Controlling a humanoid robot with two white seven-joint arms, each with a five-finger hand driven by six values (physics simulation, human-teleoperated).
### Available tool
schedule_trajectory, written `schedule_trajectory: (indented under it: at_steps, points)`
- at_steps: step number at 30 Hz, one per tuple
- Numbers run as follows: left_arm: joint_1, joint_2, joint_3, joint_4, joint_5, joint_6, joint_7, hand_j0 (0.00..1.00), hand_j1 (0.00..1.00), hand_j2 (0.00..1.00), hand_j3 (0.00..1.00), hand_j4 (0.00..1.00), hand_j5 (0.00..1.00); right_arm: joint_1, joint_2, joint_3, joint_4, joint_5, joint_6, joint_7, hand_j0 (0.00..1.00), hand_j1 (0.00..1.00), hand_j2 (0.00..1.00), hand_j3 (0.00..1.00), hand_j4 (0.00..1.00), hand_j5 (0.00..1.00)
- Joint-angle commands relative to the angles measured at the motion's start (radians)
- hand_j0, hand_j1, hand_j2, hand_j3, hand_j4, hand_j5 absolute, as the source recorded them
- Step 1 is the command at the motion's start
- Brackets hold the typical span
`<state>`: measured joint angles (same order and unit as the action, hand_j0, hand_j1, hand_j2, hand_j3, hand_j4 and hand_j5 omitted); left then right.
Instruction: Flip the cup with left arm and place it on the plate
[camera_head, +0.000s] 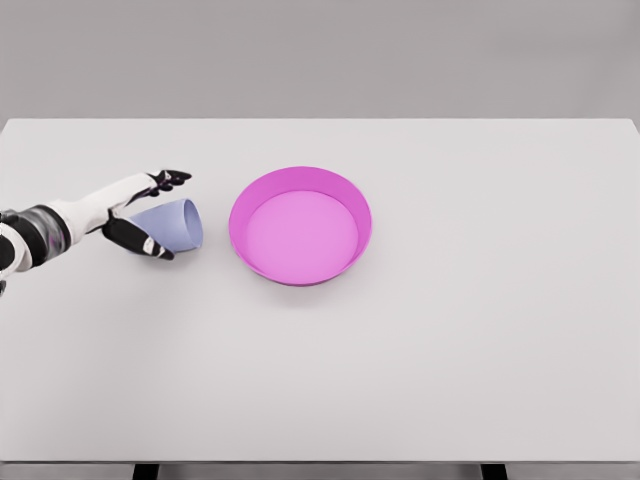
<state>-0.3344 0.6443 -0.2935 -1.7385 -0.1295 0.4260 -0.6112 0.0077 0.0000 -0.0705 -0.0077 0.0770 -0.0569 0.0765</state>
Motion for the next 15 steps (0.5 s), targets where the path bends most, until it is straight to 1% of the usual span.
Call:
schedule_trajectory:
  at_steps: [1,3,5,15]
  points:
    - [0.000,-0.021,-0.012,0.002,-0.033,0.011,0.000,1.00,1.00,1.00,1.00,1.00,1.00,0.000,0.000,0.000,0.000,0.000,-0.001,0.000,1.00,1.00,1.00,1.00,1.00,1.00]
    - [0.000,-0.025,-0.013,0.005,-0.036,0.026,0.000,1.00,1.00,1.00,1.00,1.00,1.00,0.000,0.000,0.000,0.000,0.000,0.000,0.000,1.00,1.00,1.00,1.00,1.00,1.00]
    - [0.002,-0.025,-0.016,0.005,-0.056,0.046,0.000,1.00,1.00,1.00,1.00,1.00,1.00,0.000,0.000,0.000,0.000,0.000,0.000,0.000,1.00,1.00,1.00,1.00,1.00,1.00]
    - [0.000,-0.026,-0.018,0.008,-0.058,0.045,0.000,1.00,1.00,1.00,1.00,1.00,1.00,0.000,0.000,0.000,0.000,0.000,0.000,0.000,1.00,1.00,1.00,1.00,1.00,1.00]
